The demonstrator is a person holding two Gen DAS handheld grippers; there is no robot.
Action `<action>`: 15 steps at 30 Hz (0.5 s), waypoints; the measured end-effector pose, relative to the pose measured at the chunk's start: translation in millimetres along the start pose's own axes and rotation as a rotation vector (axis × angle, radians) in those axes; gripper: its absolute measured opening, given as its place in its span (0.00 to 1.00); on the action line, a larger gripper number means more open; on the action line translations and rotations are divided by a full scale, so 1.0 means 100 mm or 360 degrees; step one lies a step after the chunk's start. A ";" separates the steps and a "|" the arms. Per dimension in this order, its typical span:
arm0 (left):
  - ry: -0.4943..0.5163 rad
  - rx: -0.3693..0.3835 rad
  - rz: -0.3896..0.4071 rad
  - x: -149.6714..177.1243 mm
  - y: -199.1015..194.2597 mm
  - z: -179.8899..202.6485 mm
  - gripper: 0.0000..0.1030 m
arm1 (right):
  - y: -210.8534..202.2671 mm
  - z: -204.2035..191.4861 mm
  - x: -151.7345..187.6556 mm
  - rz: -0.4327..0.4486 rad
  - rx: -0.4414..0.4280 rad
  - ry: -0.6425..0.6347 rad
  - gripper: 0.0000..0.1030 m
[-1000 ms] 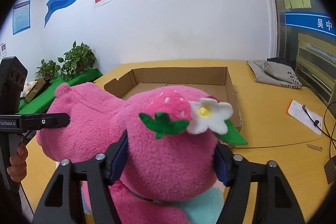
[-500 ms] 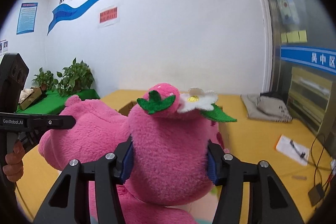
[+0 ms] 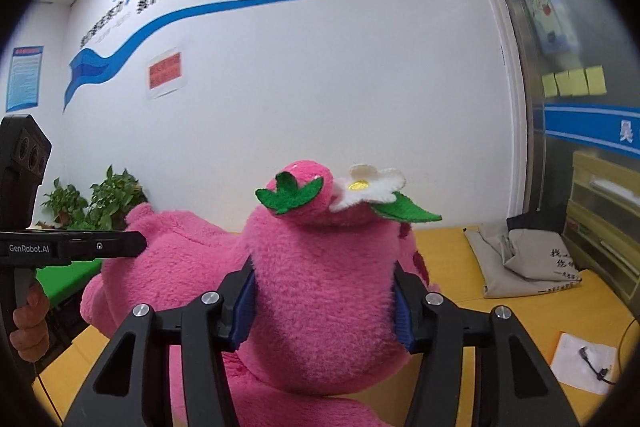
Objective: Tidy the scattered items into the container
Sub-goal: 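Lift the pink bear with both grippers and carry it over the cardboard box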
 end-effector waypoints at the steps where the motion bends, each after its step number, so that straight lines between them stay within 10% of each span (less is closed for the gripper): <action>1: 0.0002 -0.0032 -0.0043 -0.03 0.22 -0.06 0.27 | 0.15 0.05 0.02 -0.0020 0.0001 0.0011 0.53; 5: -0.0071 -0.0128 -0.0311 0.17 1.30 -0.52 0.27 | 0.91 0.33 0.34 -0.0145 0.0079 0.0060 0.53; 9: -0.0310 -0.0163 -0.0678 0.89 2.15 -1.13 0.23 | 1.68 0.59 1.32 -0.0713 0.0141 0.0162 0.54; 12: -0.0310 -0.0121 -0.0675 1.06 2.24 -1.19 0.24 | 1.80 0.65 1.84 -0.1007 0.0199 0.0155 0.62; 15: -0.0287 -0.0122 -0.0661 1.02 2.17 -1.16 0.25 | 1.72 0.68 1.81 -0.1017 0.0165 0.0199 0.71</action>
Point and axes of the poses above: each gripper's, at about its wrist camera, not at the fingertips, and y roughly the way its jaws point, z to its right, x to its underside, the point moved 7 cm from there along y, roughly the way its jaws point, and after that the axes turned 4 degrees about -y, right-handed, at the moved point
